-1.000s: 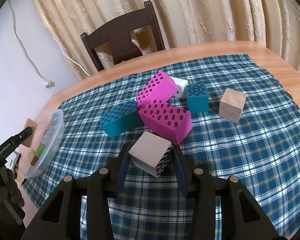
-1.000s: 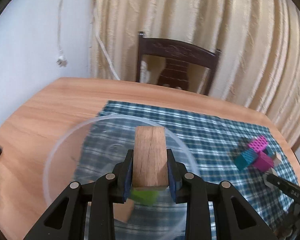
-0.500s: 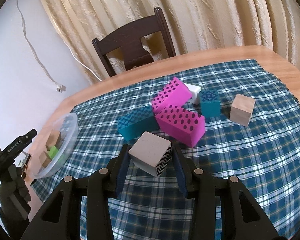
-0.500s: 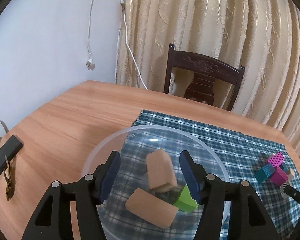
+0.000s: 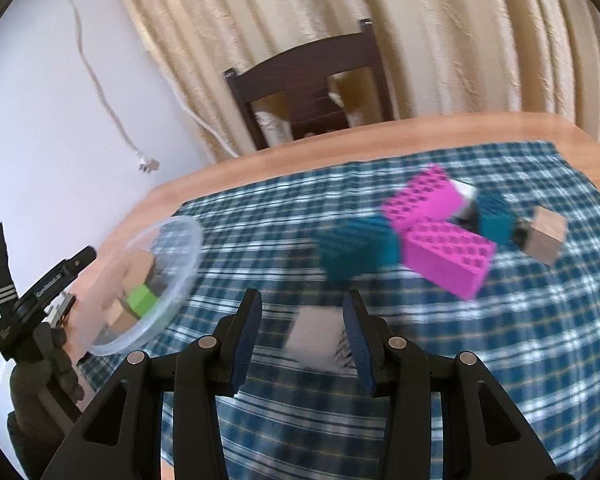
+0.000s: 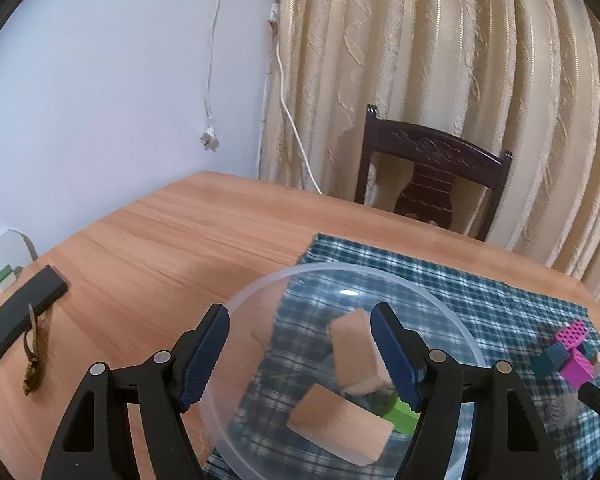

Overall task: Organize rigid objects
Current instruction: 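Carry the white zigzag cube to the clear bowl and release it with the left gripper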

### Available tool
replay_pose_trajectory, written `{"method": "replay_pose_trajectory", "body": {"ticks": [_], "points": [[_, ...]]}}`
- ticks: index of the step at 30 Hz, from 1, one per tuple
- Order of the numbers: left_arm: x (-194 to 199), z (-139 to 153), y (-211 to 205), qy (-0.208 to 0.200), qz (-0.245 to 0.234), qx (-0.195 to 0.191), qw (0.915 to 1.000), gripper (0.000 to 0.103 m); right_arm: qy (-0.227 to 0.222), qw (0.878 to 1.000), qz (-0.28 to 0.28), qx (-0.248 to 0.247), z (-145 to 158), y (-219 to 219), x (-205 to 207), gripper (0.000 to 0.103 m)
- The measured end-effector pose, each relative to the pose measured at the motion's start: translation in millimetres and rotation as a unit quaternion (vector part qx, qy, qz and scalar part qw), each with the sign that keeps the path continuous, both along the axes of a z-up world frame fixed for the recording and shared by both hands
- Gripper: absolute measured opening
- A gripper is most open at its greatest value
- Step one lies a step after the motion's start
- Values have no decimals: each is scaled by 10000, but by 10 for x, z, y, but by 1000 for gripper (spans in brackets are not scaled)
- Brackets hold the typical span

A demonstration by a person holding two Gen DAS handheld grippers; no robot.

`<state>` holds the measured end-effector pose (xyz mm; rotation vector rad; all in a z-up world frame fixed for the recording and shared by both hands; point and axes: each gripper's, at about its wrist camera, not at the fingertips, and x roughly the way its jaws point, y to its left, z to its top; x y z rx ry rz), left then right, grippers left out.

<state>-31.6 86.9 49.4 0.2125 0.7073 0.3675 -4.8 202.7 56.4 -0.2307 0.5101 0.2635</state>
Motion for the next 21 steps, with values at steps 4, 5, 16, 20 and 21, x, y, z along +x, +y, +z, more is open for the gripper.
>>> {"method": "replay_pose_trajectory", "body": {"ticks": [4,5,16,20,21], "points": [[38,93,268,-89,272,-45,9996,43,-82,9999,113,98,-4,-11,-10,77],[43,113,309,-112,318,-50,9994,43,-92,9998,134,134,-7,-17,-11,77],[116,-71,-74,308,-342,104,9989,50,-241,9990,313,228,-5,-7,-58,84],[108,-114,-20,372,-186,-63,9991,54,-279,9986,374,245,2,0,-77,85],[102,-124,7,365,-183,-207,9990,54,-282,9986,383,243,2,0,-82,86]]}}
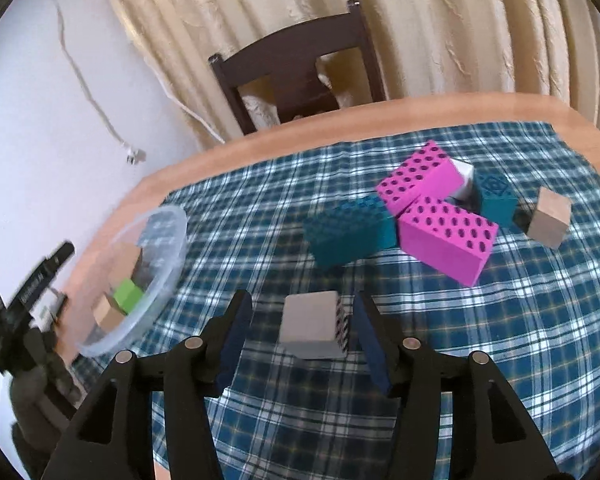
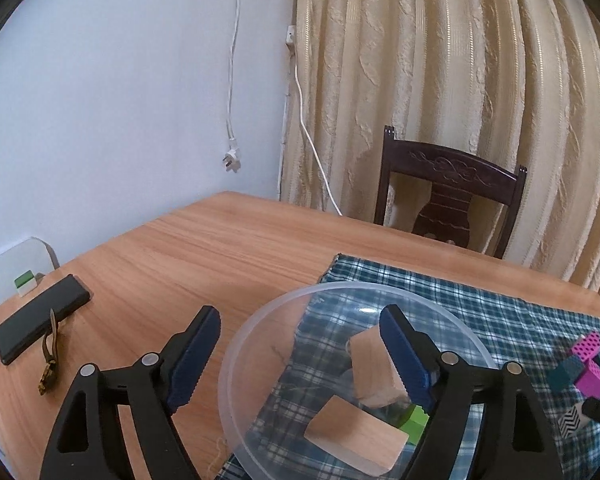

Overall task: Organize rigid objects
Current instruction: 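Carry the white zigzag cube to the clear bowl and release it with the left gripper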

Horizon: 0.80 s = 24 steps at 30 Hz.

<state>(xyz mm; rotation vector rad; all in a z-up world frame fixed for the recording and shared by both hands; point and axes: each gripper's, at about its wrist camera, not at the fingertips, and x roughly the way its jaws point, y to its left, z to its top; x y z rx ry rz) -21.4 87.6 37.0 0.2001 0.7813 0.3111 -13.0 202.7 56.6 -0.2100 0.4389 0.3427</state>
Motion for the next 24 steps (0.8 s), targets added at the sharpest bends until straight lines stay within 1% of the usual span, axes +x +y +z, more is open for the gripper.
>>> {"method": "replay_pose_trajectory", "body": {"ticks": [2,5,6,7,9,10,16,24], "points": [[-4,-32,82,-10,-37,-353,9994,54,-5,10000,10,-10,-4,-1,-8,87],[24,-85,143,74,-2,-543,9985,53,-5,10000,18,-33,-10,11,-9,87],[38,-102,145,101,-47,-626,9980,51,1,10000,18,-52,-14,19,-7,87],[61,-116,147,147,-80,-670,9976,42,7,10000,18,-63,-15,24,-4,87],[89,-140,145,206,-73,-674,9975,34,12,10000,29,-89,-17,35,-4,87],[90,-140,145,196,-72,-682,9975,34,13,9999,36,-95,-16,29,-4,87],[65,-57,251,41,84,-573,9983,33,13,9999,75,-118,-20,42,-4,87],[74,230,625,-295,586,-222,9976,33,-12,9998,105,-151,-21,61,-17,87]]}}
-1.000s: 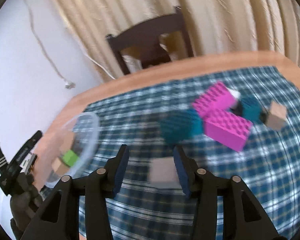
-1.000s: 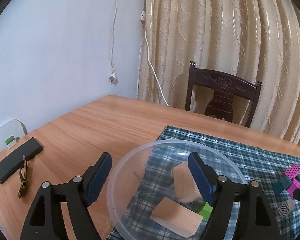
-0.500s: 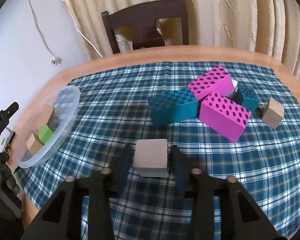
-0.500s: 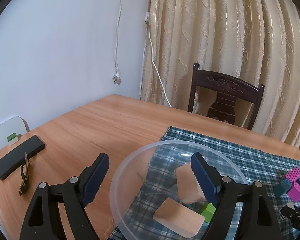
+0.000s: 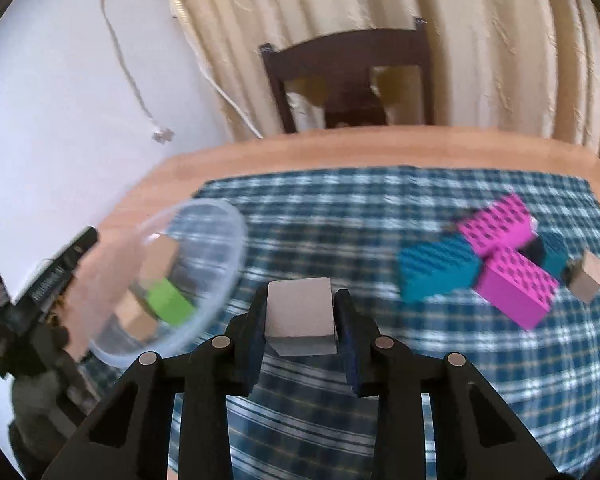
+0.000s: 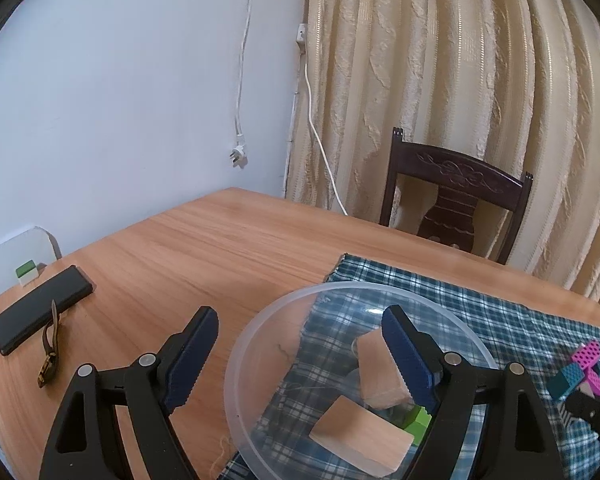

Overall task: Organize rigid objects
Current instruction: 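Carry the white zigzag cube to the clear bowl and release it with the left gripper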

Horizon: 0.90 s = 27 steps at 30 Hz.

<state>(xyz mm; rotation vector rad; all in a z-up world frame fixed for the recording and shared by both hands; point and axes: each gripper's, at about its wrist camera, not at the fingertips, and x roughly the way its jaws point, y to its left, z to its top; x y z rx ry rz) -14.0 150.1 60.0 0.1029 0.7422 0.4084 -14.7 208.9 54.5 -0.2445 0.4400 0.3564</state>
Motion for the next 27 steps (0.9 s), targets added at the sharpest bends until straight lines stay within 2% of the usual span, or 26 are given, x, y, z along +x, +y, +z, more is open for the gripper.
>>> {"method": "replay_pose_trajectory", "body": {"ticks": [11,14,15,18,27], "points": [[154,120,702,-80,600,102,9981,34,-14,10000,8,-73,-7,32,3,87],[206,112,798,-16,660,232,9975,39,-18,10000,7,-82,-8,34,2,87],[215,102,809,-8,670,265,9974,44,-20,10000,8,-87,-8,35,3,87],[191,53,815,-43,679,229,9974,44,-23,9999,11,-102,-9,37,-1,87],[183,-142,523,51,255,243,9994,44,-29,10000,-11,6,-1,-11,-5,87]]}}
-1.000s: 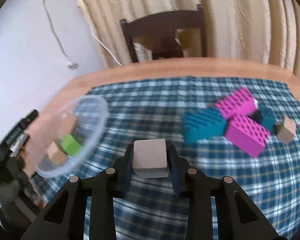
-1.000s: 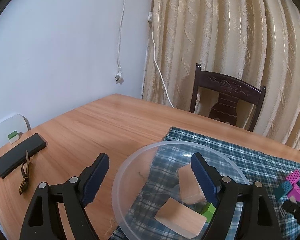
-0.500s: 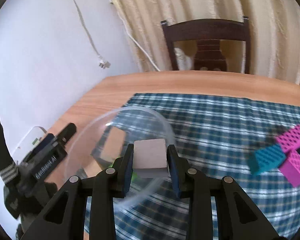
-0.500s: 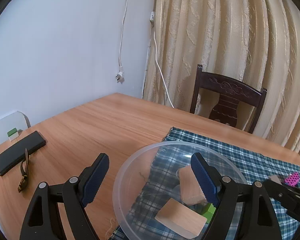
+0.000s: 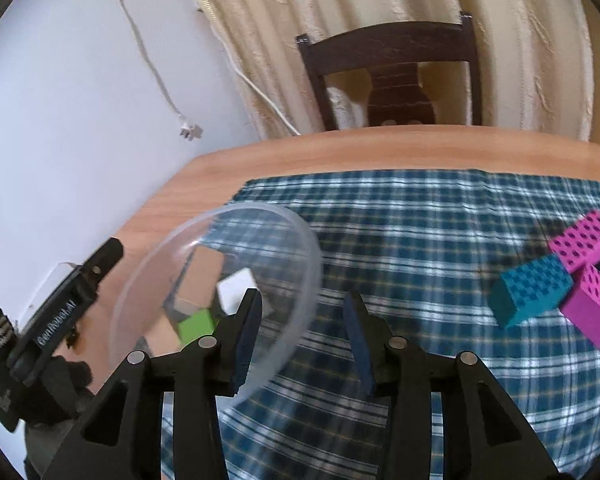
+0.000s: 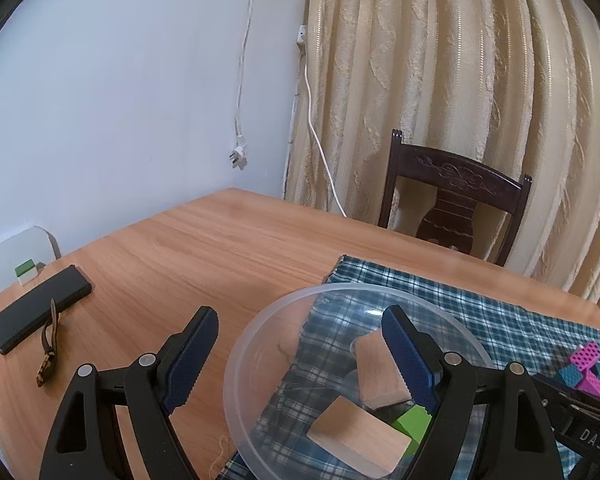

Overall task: Organize rigid objects
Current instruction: 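Carry the white zigzag cube to the clear bowl and release it with the left gripper, then move the left gripper over the magenta dotted block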

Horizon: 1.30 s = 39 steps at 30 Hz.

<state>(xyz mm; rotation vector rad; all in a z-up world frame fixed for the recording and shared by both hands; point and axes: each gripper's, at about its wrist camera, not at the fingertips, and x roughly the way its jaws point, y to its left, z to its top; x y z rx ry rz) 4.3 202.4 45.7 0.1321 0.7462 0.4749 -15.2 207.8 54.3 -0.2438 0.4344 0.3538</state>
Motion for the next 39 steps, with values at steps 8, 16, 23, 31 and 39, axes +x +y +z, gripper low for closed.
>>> {"method": "replay_pose_trajectory", "body": {"ticks": [8,16,23,31,39], "points": [[-7,-79,-234,5,-316,-21,9995,44,17,10000,-25,63,-3,-45,3,87],[-84,-44,-503,-173,-778,-110,9968,44,21,10000,-34,82,-5,-55,1,88],[-102,-13,-832,-205,-1377,-127,9902,45,19,9998,-106,140,2,-114,-10,89],[-105,-15,-1028,-167,-1612,-75,9867,45,31,9996,-199,184,0,-176,-7,89],[-215,31,-1297,-351,-2204,-98,9747,60,35,9995,-241,183,3,-203,-7,90]]}}
